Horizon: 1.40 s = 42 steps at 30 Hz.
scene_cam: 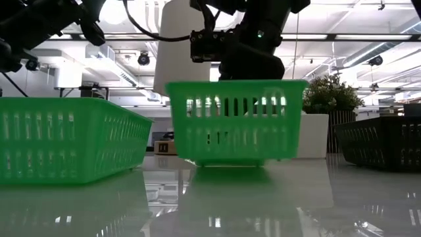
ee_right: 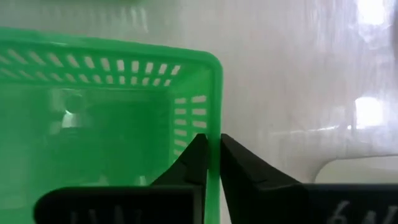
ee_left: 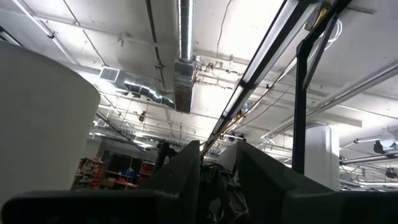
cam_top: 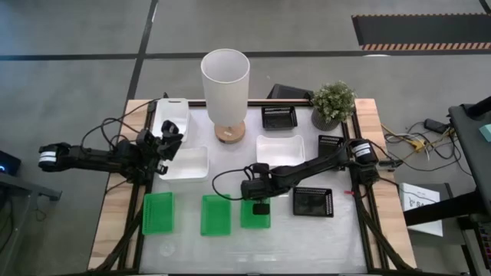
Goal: Stack baskets by color
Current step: Stack the right green bin on the middle green bin
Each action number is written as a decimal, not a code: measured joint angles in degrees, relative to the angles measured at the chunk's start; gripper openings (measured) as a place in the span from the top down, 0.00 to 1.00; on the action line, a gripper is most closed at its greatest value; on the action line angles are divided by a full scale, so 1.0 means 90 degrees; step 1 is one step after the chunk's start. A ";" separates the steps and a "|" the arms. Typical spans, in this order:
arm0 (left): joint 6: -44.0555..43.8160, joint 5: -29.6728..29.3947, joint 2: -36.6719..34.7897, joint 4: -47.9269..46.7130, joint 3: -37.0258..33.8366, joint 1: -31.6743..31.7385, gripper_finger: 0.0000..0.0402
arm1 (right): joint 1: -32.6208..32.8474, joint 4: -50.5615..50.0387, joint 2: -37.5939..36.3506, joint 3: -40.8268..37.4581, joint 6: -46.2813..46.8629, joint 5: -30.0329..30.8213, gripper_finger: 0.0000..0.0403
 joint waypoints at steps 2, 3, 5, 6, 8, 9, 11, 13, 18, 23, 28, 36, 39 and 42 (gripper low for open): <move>0.0000 -0.0002 -0.0032 -0.0002 0.0000 0.0000 0.78 | 0.0003 0.0039 0.0010 0.0007 0.0092 -0.0023 0.97; 0.0000 -0.0002 -0.0047 -0.0002 0.0000 0.0000 0.78 | 0.0003 0.0040 0.0008 0.0007 0.0129 -0.0027 0.97; 0.0000 -0.0002 -0.0061 0.0000 0.0002 0.0000 0.78 | 0.0003 0.0033 -0.0022 0.0007 0.0217 -0.0049 0.97; 0.0000 -0.0002 -0.0061 0.0000 0.0002 0.0001 0.78 | 0.0003 0.0026 -0.0052 0.0005 0.0244 -0.0086 0.97; 0.0000 -0.0005 -0.0056 -0.0002 0.0000 0.0001 0.78 | 0.0003 -0.0005 -0.0142 -0.0005 0.0305 -0.0102 0.97; 0.0000 -0.0005 -0.0059 -0.0002 0.0000 0.0002 0.78 | 0.0003 -0.0035 -0.0189 -0.0014 0.0359 -0.0126 0.97; 0.0000 -0.0007 -0.0061 -0.0002 0.0000 0.0002 0.78 | -0.0023 -0.0052 -0.0305 -0.0005 0.0436 -0.0284 0.98; -0.0002 -0.0017 -0.0061 -0.0002 -0.0012 0.0002 0.78 | -0.0058 -0.0089 -0.0413 0.0084 0.0525 -0.0425 0.98; -0.0002 -0.0029 -0.0056 -0.0004 -0.0012 0.0002 0.78 | -0.0154 -0.0160 -0.0537 0.0428 0.0651 -0.0945 0.98; -0.0010 -0.0027 -0.0056 -0.0007 -0.0027 0.0002 0.78 | -0.0301 -0.0441 -0.0554 0.1019 0.0727 -0.1385 0.98; -0.0024 -0.0024 -0.0054 -0.0007 -0.0027 0.0002 0.78 | -0.0437 -0.0364 -0.0457 0.1602 0.0660 -0.1580 0.98; -0.0036 -0.0017 -0.0052 -0.0004 -0.0027 0.0002 0.78 | -0.0662 0.0307 -0.0418 0.1841 0.0432 -0.1871 0.98; -0.0036 -0.0016 -0.0042 -0.0007 -0.0027 0.0002 0.78 | -0.0739 0.0638 -0.0416 0.1838 0.0295 -0.1911 0.98; -0.0034 0.0012 -0.0053 -0.0005 -0.0027 0.0002 0.78 | -0.0759 0.1017 -0.0416 0.1795 0.0160 -0.1912 0.98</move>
